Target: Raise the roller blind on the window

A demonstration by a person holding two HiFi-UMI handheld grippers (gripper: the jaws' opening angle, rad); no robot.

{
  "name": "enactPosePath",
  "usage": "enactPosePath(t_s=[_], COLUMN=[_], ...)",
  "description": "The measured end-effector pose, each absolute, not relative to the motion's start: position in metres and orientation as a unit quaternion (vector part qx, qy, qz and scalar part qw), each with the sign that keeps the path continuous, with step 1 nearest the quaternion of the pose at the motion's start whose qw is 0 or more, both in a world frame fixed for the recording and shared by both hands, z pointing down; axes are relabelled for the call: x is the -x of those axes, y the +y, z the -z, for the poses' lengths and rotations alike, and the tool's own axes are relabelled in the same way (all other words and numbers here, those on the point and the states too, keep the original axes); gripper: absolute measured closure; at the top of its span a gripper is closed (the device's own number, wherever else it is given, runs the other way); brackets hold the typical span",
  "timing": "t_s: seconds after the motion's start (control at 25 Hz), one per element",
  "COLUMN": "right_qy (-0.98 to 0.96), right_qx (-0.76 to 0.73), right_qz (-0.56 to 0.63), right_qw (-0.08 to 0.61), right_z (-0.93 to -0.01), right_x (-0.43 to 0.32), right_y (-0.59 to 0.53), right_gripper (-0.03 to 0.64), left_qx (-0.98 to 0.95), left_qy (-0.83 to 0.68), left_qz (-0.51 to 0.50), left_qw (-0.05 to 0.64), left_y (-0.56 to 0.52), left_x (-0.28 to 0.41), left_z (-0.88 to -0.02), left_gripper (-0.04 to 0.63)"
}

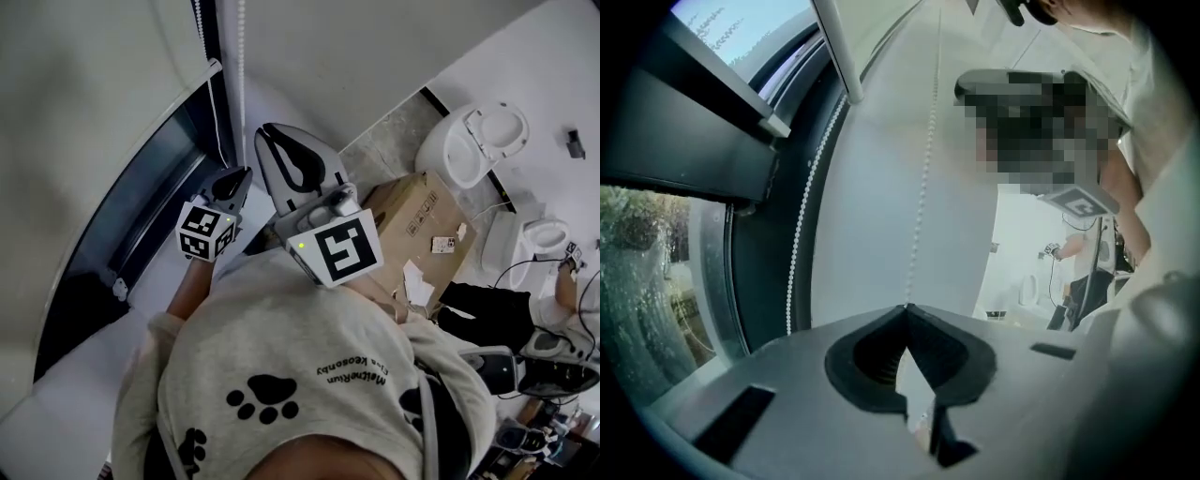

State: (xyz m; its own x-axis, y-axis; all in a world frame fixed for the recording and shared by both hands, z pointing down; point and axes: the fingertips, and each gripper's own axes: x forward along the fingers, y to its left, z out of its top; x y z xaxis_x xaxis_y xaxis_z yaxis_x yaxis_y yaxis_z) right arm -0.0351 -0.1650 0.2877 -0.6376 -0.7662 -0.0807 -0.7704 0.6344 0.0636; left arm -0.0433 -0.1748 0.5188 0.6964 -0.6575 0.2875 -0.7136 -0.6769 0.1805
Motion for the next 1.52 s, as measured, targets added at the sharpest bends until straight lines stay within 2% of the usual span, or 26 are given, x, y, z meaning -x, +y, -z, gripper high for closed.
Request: enactPosePath(t_s=[0.04, 0.12, 0.36, 0.56, 0.72, 0.84, 1.04, 1.52], right_qy=[0.907, 0.911, 0.914, 0.914, 0.914, 0.915, 0.912, 0.911], right_qx=[0.419, 0.409, 0.401, 0.402, 0.403, 0.401, 0.405, 0.410], right_qz=[-0.048, -0.052, -0.053, -0.052, -0.041, -0.033, -0.061, -0.050], right_qw=[0.022, 0.017, -0.006, -0.022, -0.028, -0.023, -0.025, -0.012], right_z=[-0.286, -0.280, -0.265, -0.272, -0.273, -0.274, -0.266, -0.270], right_x=[0.038, 0.045, 0.056, 0.050, 0.032, 0.037, 0.058, 0.055], right_y=[-0.165, -0.166, -0.169, -0.182, -0.198, -0.198, -0.179, -0.181], right_gripper=[0.594, 0.530, 0.525, 0.531, 0.589, 0.604, 0.607, 0.609], left_qx=[-0.911, -0.912, -0.915, -0.912, -0.911, -0.913, -0.910, -0.914], left_qy=[-0.375, -0.372, -0.369, -0.374, -0.375, -0.375, -0.398, -0.402], left_qz=[-0.100, -0.102, -0.107, -0.108, -0.112, -0.106, -0.074, -0.024], left_qw=[0.140, 0.136, 0.123, 0.128, 0.128, 0.123, 0.095, 0.056], left_y=[-0.175, -0.173, -0.169, -0.172, -0.182, -0.184, -0.170, -0.164], left_x=[0.042, 0.040, 0.039, 0.031, 0.012, 0.015, 0.040, 0.046], left_z=[-0.521, -0.518, -0.511, -0.523, -0.524, -0.524, -0.514, -0.476], left_gripper=[0.588, 0.588, 0.588, 0.588, 0.588, 0.588, 0.588, 0.584])
